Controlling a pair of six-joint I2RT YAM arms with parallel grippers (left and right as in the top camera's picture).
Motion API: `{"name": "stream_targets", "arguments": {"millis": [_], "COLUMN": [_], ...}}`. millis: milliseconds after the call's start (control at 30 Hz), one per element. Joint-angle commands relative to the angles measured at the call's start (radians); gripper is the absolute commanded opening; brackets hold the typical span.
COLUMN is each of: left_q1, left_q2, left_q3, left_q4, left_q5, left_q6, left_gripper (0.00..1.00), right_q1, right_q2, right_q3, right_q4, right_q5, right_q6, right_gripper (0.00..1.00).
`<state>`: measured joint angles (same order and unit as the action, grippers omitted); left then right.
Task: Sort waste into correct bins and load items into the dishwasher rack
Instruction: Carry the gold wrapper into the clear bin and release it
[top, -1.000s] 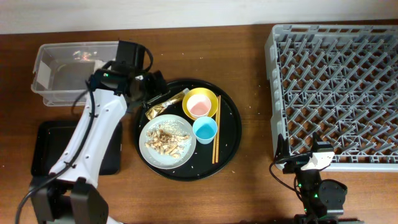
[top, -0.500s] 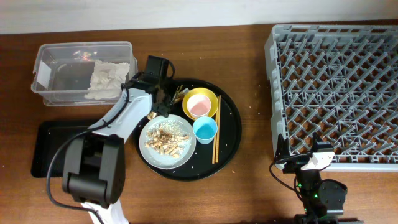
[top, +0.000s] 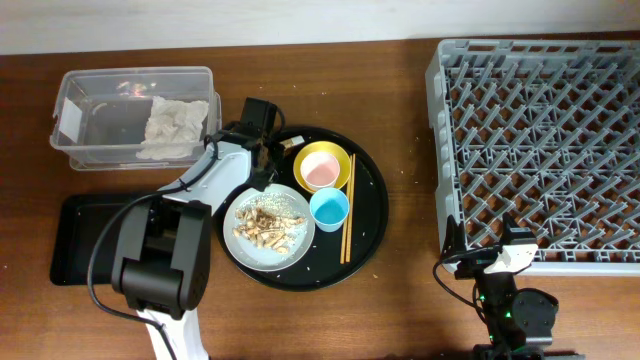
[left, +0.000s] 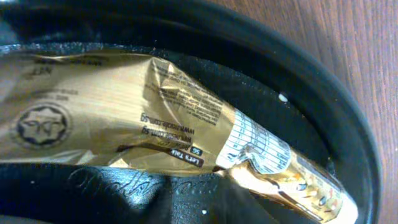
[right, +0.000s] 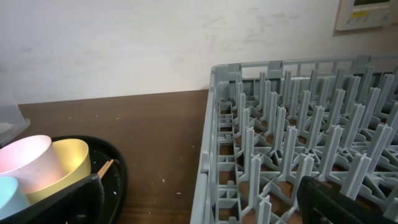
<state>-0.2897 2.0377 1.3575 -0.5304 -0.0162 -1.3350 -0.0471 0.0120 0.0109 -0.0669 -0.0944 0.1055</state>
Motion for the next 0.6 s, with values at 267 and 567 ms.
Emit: {"name": "stream_targets", "arguments": {"millis": [267,567], "left_q1": [-0.037,-0.064], "left_q2": [-0.173,-0.12], "left_q3": [0.003,0.002], "left_q4": [0.156,0.09], "left_q5": [0.033,-0.239], "left_q6": [1.05,1.631], "left_gripper": [0.79,0.82], "right_q1": [-0.006,-0.006], "right_q2": [-0.006,-0.006], "right_q3": [-0.005,-0.005], "right_q4": [-0.005,-0.004], "right_q5": [0.002,0.002], "right_q6": [0.003,0.003], "right_gripper": [0.98,0.98]}}
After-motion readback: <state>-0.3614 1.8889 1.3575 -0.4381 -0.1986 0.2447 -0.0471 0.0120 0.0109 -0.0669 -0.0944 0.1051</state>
